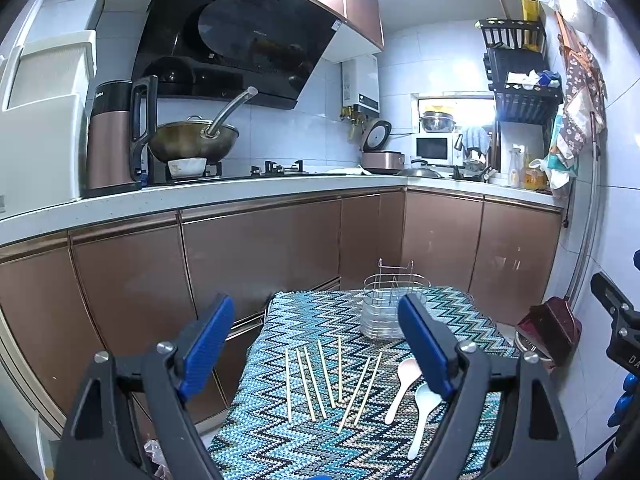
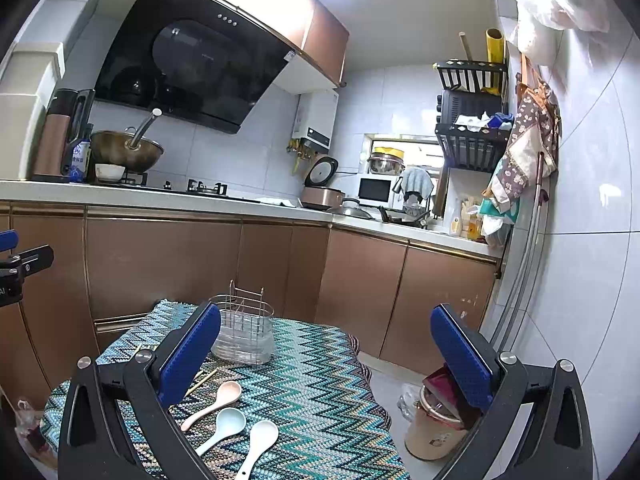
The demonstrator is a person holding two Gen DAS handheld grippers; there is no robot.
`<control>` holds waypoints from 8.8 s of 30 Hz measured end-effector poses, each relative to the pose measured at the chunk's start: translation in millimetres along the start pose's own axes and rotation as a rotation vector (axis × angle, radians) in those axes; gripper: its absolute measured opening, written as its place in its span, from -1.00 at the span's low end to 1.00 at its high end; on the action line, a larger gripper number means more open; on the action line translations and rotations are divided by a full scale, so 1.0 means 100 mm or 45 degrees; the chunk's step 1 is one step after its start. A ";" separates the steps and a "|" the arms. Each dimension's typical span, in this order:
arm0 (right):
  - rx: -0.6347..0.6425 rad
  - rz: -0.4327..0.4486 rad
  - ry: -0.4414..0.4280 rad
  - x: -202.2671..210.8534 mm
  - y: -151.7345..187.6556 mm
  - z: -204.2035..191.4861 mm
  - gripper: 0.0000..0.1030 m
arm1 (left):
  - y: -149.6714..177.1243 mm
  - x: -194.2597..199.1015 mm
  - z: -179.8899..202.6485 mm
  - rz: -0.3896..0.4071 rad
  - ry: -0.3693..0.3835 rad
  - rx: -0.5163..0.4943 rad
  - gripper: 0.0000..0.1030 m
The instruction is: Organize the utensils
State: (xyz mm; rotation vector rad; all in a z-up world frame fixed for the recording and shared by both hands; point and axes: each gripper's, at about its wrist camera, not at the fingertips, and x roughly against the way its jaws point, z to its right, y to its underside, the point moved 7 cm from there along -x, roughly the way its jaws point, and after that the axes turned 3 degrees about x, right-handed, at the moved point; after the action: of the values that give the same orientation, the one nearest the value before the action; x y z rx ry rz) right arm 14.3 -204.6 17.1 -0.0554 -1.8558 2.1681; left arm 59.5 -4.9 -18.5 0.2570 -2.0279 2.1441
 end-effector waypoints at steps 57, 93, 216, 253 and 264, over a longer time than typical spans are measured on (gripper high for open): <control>-0.039 -0.039 -0.066 -0.11 0.09 -0.05 0.99 | 0.01 0.04 0.01 0.056 -0.159 -0.075 0.62; -0.033 -0.052 -0.079 -0.13 0.14 -0.13 0.99 | -0.03 0.08 -0.22 0.079 -0.250 -0.015 0.62; 0.435 -0.382 -0.404 -3.75 0.30 -1.19 -0.33 | -0.31 -3.85 0.83 -0.113 0.230 0.224 -0.36; 0.062 -0.193 -0.462 -1.64 -0.69 -0.09 -0.15 | -0.84 -1.57 -0.57 -0.097 0.067 0.199 0.03; -0.013 -0.306 -0.529 -1.76 -0.25 -0.04 -0.13 | -0.21 -2.07 -0.56 -0.449 0.167 0.163 0.03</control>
State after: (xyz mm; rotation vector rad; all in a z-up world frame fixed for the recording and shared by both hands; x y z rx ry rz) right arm 188.3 -239.7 13.9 0.6274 -1.9570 2.1156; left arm 265.5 50.0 -52.7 0.4425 -1.6355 2.0114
